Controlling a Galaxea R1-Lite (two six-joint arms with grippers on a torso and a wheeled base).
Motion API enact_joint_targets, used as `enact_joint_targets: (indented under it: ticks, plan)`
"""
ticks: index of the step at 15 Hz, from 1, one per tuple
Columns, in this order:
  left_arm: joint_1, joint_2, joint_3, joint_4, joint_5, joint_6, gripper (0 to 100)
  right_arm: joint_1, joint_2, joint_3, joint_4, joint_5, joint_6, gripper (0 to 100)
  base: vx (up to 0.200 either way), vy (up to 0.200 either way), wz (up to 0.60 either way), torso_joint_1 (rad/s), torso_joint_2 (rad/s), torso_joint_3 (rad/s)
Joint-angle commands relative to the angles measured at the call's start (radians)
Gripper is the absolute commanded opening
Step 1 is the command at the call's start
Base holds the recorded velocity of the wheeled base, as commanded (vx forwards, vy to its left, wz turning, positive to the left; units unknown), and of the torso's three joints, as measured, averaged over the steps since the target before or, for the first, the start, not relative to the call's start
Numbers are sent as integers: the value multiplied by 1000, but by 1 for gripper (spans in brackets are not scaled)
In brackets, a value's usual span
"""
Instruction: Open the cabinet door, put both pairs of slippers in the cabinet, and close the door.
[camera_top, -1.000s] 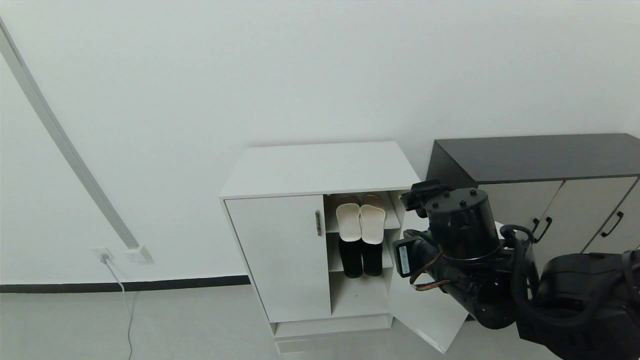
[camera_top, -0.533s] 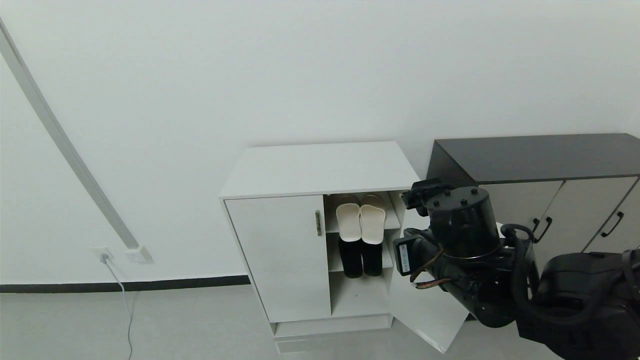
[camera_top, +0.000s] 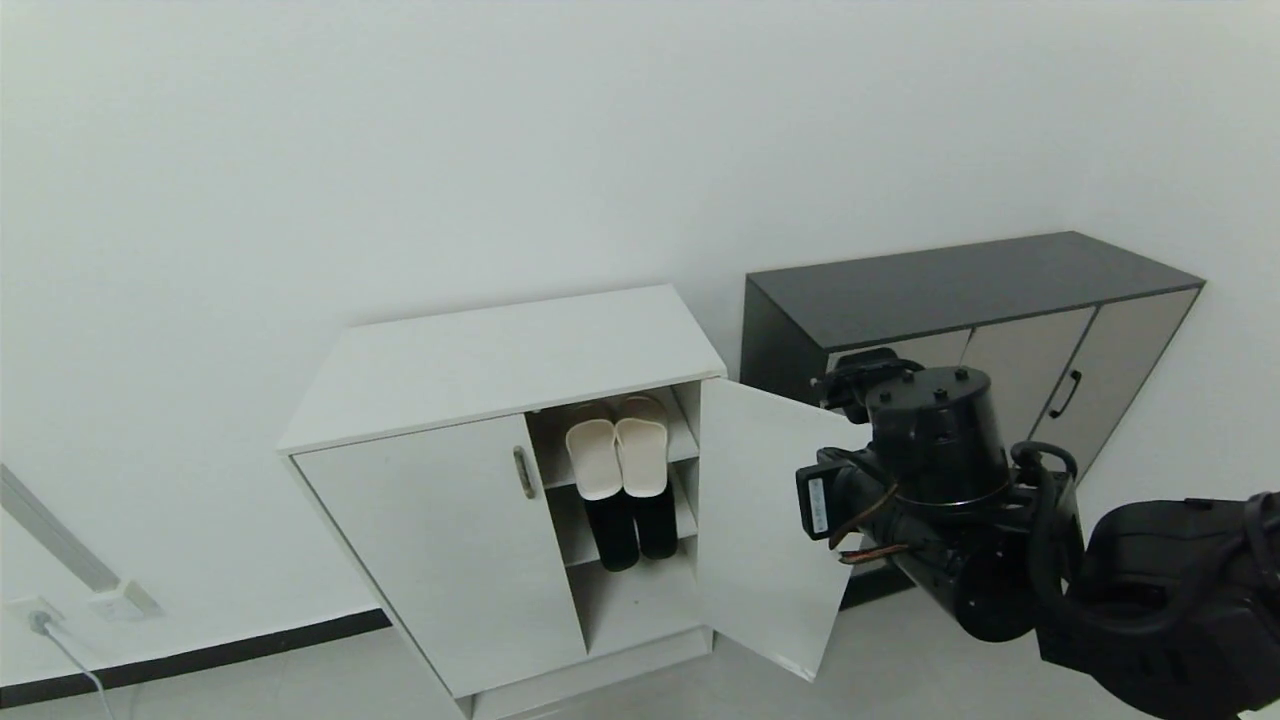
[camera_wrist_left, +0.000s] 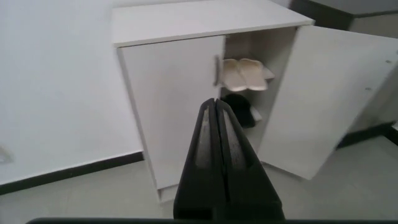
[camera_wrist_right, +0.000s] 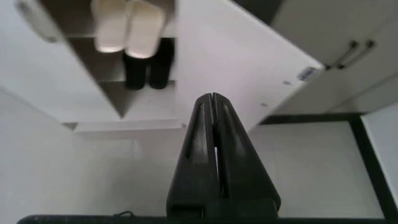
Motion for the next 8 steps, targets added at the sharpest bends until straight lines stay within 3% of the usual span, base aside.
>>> enact_joint_targets:
  ticks: [1, 3, 4, 8]
  plan:
    - [0, 1, 0, 1, 1, -2, 0, -20, 15, -4, -12, 0, -4, 0, 0, 0, 0, 0, 0, 0]
    - [0, 1, 0, -1, 1, -3, 0, -49, 27, -7, -31, 3, -17, 0, 0, 0, 0, 0, 0, 0]
    - [0, 1, 0, 1, 1, -3, 0, -69, 34, -11, -41, 18, -25, 0, -200, 0, 0, 2, 2, -2]
    - [0, 1, 0, 1, 1, 0, 0, -176, 84, -80, -57, 109, -23, 0, 0, 0, 0, 0, 0, 0]
